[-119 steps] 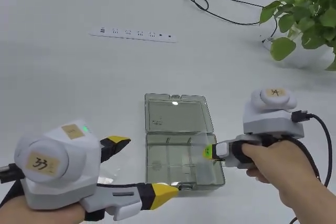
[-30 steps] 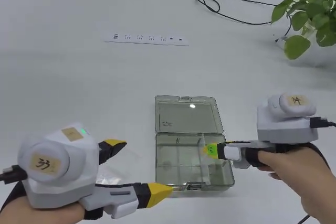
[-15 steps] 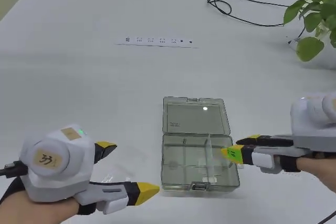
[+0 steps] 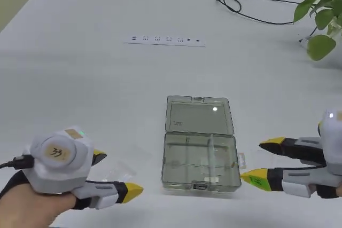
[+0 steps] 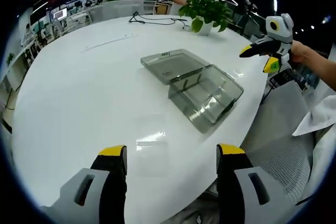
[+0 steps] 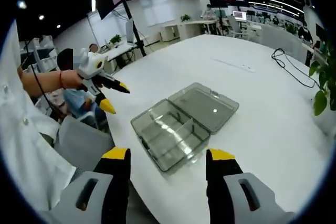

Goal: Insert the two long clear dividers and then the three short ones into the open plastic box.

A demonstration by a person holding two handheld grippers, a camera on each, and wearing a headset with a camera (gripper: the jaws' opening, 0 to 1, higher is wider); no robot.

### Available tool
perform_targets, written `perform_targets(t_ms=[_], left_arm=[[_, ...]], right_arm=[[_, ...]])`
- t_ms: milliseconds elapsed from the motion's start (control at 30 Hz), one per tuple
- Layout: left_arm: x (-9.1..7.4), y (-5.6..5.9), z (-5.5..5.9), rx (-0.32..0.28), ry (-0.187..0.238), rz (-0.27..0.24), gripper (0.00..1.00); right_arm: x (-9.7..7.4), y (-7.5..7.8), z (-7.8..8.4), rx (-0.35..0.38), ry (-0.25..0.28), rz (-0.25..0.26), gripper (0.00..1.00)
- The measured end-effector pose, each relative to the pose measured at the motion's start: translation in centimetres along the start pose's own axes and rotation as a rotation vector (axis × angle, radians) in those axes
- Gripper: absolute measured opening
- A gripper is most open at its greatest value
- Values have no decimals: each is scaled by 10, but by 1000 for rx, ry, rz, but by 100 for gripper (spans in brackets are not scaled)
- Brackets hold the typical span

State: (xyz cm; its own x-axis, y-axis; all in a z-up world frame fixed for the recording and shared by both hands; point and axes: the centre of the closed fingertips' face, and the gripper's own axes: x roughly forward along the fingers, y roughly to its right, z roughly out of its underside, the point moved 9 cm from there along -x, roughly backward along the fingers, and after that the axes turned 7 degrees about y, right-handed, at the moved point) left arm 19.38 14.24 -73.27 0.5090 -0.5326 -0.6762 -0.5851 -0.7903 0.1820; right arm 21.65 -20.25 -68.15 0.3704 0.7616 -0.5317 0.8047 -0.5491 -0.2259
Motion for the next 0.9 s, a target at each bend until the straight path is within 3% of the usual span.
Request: perform_targets(t_ms=[67,333,533,667,900], left_arm=[[3,-1,1,2,-6,-6,69],[14,-10,12,-19,-108,-35,63],[24,-13,10,-35,-167,-60,60],[30,-13,10,-27,-217,-76,56],[36,-14,11,-16,-261,-111,52]], right_arm=[[-3,1,3,-29,9,-8,62],[-9,6,20,-85,3,-22,69],[-13,2,24,-88,19,-19,70],[-14,0,27,-99,25,-22,77],[-16,-1,29,-125,28,-31,78]])
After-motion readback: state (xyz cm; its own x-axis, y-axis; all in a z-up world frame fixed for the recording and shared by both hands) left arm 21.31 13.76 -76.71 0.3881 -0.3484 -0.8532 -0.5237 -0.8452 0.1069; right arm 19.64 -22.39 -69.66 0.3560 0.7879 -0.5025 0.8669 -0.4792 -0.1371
